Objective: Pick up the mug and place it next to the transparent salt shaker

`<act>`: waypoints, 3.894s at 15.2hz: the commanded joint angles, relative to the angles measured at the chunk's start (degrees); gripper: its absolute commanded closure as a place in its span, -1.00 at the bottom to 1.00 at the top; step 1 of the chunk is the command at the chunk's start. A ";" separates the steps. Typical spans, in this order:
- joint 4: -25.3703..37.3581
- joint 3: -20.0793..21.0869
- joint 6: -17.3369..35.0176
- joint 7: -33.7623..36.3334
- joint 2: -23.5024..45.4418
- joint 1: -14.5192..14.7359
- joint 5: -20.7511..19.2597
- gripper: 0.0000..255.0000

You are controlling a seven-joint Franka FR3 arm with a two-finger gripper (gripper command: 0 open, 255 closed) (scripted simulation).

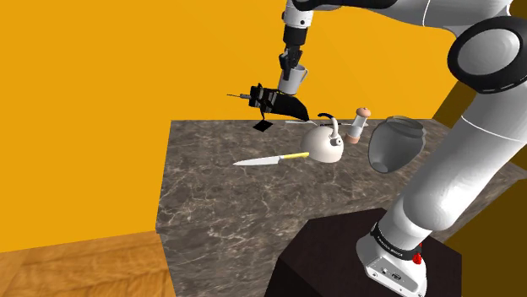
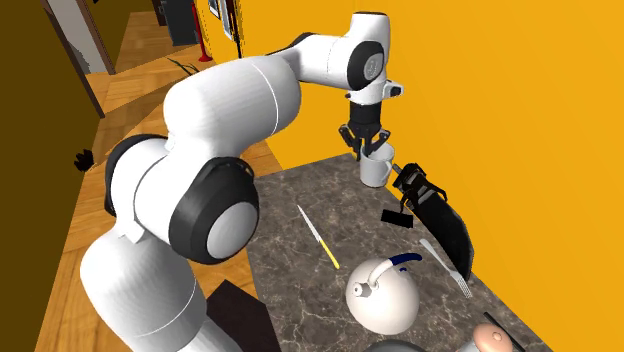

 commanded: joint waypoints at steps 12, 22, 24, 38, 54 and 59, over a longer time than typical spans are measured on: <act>-2.08 -9.15 1.49 -17.78 -1.64 -8.59 0.25 1.00; 4.96 -16.14 0.90 -32.04 4.41 -15.76 2.52 1.00; 7.37 -17.41 0.47 -34.95 6.42 -17.43 3.41 1.00; 2.80 -19.17 7.63 -39.55 9.08 -20.20 4.78 1.00; -8.72 -18.97 19.76 -39.50 9.74 -20.01 5.07 1.00; -11.50 -18.89 23.38 -39.67 10.63 -20.07 5.44 1.00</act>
